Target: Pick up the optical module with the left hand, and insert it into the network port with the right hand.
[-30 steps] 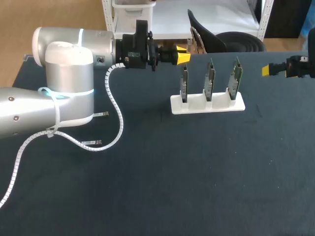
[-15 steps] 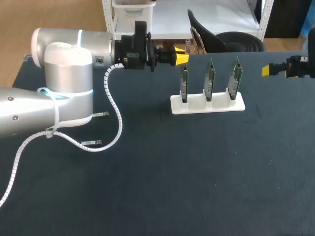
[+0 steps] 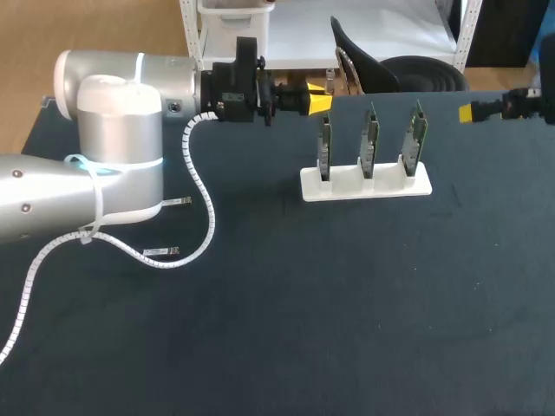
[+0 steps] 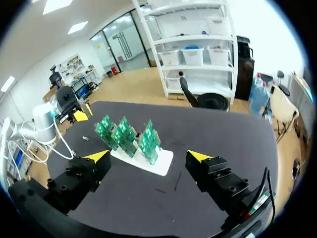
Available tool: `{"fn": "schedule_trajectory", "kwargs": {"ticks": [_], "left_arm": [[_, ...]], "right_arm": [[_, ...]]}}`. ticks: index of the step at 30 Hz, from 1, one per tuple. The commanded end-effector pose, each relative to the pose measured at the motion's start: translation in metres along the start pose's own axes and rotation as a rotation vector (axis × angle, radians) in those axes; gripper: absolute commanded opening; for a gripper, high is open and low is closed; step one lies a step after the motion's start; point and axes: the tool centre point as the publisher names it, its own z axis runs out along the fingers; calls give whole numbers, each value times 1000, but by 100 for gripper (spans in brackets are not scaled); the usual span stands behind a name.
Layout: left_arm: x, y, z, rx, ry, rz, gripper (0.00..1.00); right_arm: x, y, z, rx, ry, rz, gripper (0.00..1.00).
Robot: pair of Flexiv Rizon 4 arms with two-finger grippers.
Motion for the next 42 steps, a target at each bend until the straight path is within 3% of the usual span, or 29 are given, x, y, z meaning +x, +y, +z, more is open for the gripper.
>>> {"fn": "schedule_trajectory", "kwargs": {"ticks": [1,6,11,14,25,32,37,42], "left_arm": [[1,-1,0,-4,-3,1,0],[1,-1,0,-4,-3,1,0],[1,-1,0,-4,-3,1,0],[1,-1,0,-4,-3,1,0],[1,-1,0,-4,-3,1,0],[1,-1,0,-4,-3,1,0],[1,-1,0,-4,-3,1,0],[1,-1,0,-4,-3,1,0]], "right_arm": [[-30,-6,5,-302,-31,-224,100],[-56,15,16,-518,-32,-424,100],[-66,46,31,-733,15,-607,100],[-68,61,41,-832,31,-640,100],[-66,107,69,-1052,98,-743,100],[-68,122,78,-1176,120,-763,100],[-71,133,87,-1230,111,-713,100],[-71,143,99,-1220,126,-696,100]]}}
